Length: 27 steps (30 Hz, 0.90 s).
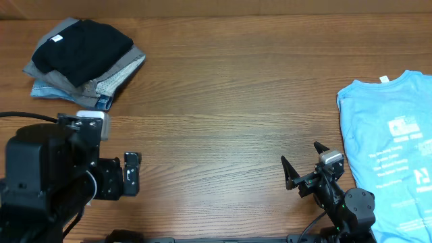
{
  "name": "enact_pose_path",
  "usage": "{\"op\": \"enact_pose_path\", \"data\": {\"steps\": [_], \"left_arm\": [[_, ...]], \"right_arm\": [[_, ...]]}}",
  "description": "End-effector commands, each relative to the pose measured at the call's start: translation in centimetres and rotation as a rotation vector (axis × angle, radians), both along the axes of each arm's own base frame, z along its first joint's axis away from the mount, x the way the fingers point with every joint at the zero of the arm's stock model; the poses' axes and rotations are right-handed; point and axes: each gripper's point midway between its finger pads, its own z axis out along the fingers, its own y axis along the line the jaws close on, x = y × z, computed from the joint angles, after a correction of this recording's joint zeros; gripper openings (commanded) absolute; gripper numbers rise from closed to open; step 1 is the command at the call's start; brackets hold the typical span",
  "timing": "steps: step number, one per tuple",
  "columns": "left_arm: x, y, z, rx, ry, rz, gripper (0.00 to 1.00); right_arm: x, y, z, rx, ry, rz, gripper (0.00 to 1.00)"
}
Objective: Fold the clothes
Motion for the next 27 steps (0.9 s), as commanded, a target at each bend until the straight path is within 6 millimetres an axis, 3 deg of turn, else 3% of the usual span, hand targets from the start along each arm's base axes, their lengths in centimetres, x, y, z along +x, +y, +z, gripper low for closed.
{"op": "enact_pose_path", "data": {"steps": [1, 3, 7, 11, 18, 27], "left_arm": [[0.5, 1.9, 1.4, 0.033, -0.126, 0.088, 1.00], [1.6, 2.0, 1.9, 0.032, -0.214, 0.084, 1.00], [3.8, 0.1, 2.2, 0.064, -0.412, -0.111, 1.00], [5.0, -1.2, 1.1, 0.093, -0.592, -0.233, 1.00], [4.6, -1.2, -5.2, 0.105, -0.664, -0.229, 1.00], [3.2, -0.6, -11.4, 0.128, -0.765, -0.199, 1.00]], "right_arm": [[0.1, -0.1, 0.1, 0.008, -0.010, -0.008, 1.00], [0.1, -0.1, 0.1, 0.007, -0.010, -0.008, 1.00], [0.1, -0.1, 0.1, 0.008, -0.010, -0.008, 1.00], [0.1, -0.1, 0.1, 0.007, -0.010, -0.008, 1.00], [0.1, -0.1, 0.1, 0.008, -0.010, -0.008, 1.00], [0.1, -0.1, 0.1, 0.007, -0.010, -0.008, 1.00]]}}
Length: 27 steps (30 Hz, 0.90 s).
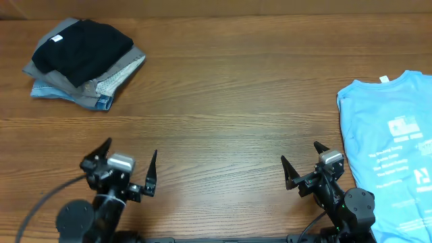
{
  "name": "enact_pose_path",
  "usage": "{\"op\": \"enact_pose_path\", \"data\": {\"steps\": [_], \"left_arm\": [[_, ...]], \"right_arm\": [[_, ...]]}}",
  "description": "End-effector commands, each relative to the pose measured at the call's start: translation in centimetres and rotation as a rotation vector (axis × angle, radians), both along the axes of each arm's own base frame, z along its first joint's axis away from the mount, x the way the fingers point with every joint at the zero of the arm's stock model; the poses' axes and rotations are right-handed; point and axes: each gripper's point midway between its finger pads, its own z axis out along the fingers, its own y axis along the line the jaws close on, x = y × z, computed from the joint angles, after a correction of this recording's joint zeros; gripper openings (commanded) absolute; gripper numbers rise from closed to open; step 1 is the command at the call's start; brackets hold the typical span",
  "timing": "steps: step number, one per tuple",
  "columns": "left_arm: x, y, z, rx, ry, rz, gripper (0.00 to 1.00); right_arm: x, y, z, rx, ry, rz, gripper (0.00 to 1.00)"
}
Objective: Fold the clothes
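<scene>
A light blue T-shirt (pixel 391 155) with white print lies spread flat at the table's right edge, partly cut off by the overhead view. My right gripper (pixel 301 162) stands open just left of the shirt, nothing between its fingers. Near the front edge at the left, my left gripper (pixel 129 160) is open and empty, far from the shirt.
A stack of folded clothes (pixel 82 62) lies at the far left, a black garment on top of grey, tan and denim pieces. The wooden table (pixel 223 101) stretches bare between the stack and the shirt.
My left arm has moved from a raised pose close under the camera, wrist turned aside, down to a low position at the front left with its fingers spread forward. The right arm and shirt are unchanged.
</scene>
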Motion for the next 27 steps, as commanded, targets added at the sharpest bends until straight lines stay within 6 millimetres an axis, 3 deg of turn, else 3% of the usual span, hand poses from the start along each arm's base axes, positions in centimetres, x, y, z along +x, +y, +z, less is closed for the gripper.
{"op": "enact_pose_path", "data": {"steps": [1, 16, 27], "left_arm": [[-0.1, 0.1, -2.3, 0.012, -0.038, -0.002, 1.00], [3.1, -0.1, -10.7, -0.041, -0.037, -0.008, 1.00], [3.2, -0.1, -10.5, -0.039, -0.049, -0.005, 1.00]], "right_arm": [[0.0, -0.1, 0.1, 0.005, -0.008, -0.007, 1.00], [0.0, -0.1, 0.1, 0.005, -0.008, -0.007, 1.00], [0.0, -0.1, 0.1, 0.005, -0.008, -0.007, 1.00]]}}
